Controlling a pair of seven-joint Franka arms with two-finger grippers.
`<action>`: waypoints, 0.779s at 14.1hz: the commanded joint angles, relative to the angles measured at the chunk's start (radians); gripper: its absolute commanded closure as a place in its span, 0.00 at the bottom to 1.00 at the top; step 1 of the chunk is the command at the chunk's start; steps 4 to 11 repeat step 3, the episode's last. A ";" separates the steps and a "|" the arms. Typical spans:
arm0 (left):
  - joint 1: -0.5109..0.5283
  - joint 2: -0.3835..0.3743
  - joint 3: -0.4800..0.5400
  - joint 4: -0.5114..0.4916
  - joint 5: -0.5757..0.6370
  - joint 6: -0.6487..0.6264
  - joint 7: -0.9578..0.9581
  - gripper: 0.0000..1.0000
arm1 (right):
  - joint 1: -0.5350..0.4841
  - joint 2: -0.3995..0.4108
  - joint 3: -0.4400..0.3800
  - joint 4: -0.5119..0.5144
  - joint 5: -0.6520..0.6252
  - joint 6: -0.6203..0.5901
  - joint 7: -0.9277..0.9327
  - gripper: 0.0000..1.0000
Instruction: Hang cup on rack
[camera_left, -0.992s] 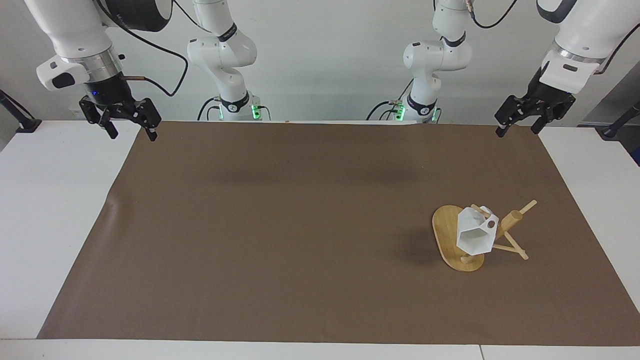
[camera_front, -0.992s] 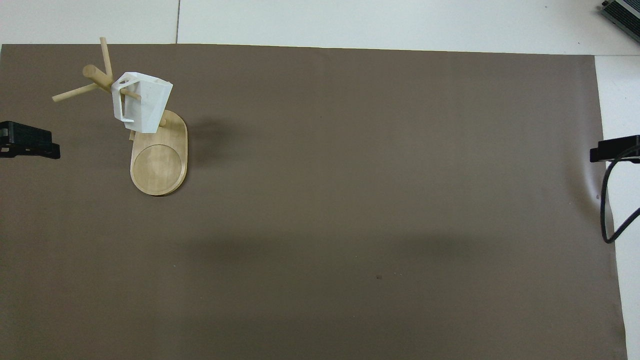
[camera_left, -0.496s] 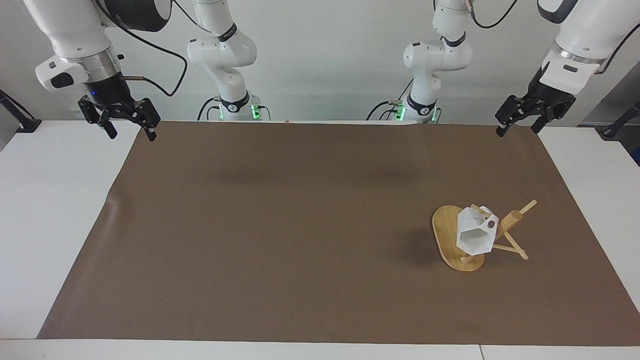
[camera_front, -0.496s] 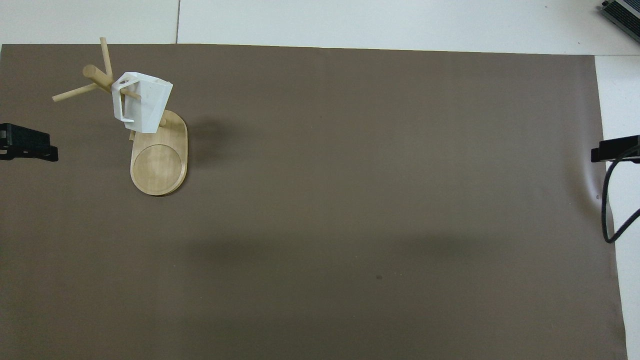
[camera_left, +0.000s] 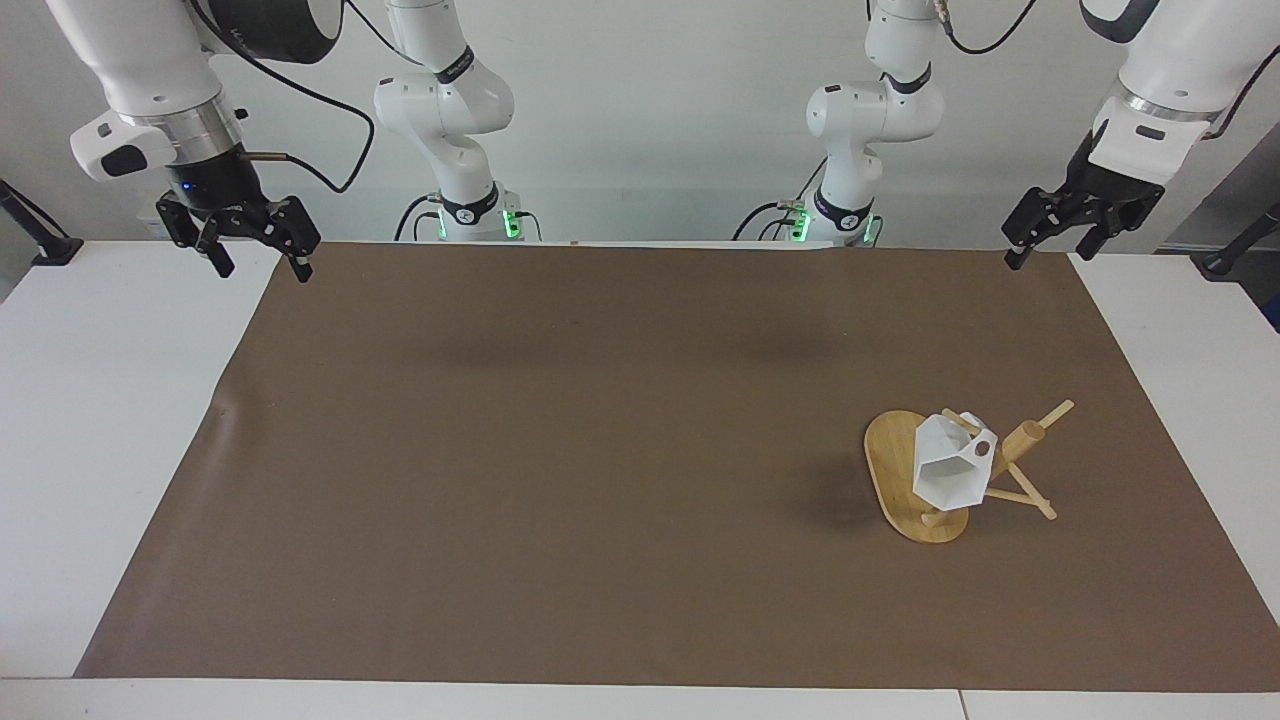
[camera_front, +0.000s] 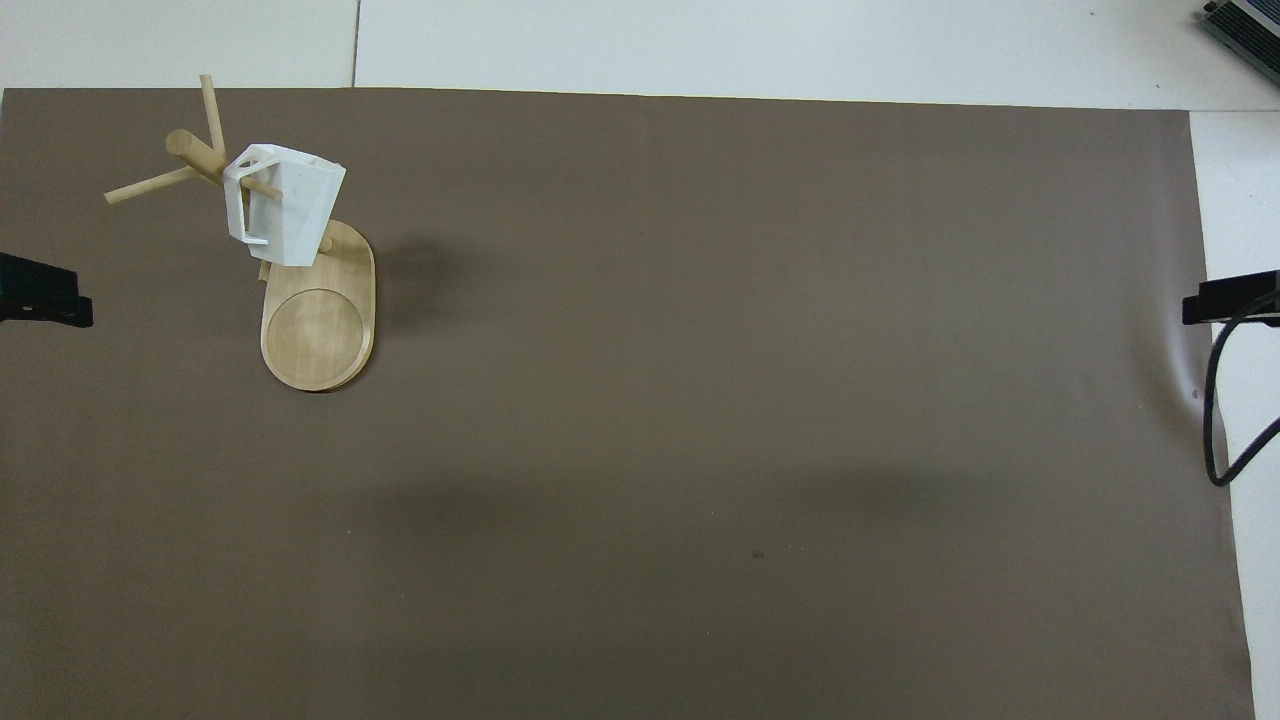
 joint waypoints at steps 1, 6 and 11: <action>-0.011 -0.002 0.006 0.017 0.020 -0.023 0.013 0.00 | -0.004 -0.021 -0.001 -0.024 0.018 0.008 0.002 0.00; -0.011 -0.004 0.005 0.017 0.020 -0.019 0.014 0.00 | -0.004 -0.021 -0.001 -0.024 0.018 0.008 0.002 0.00; -0.011 -0.004 0.005 0.017 0.020 -0.019 0.014 0.00 | -0.004 -0.021 -0.001 -0.024 0.018 0.008 0.002 0.00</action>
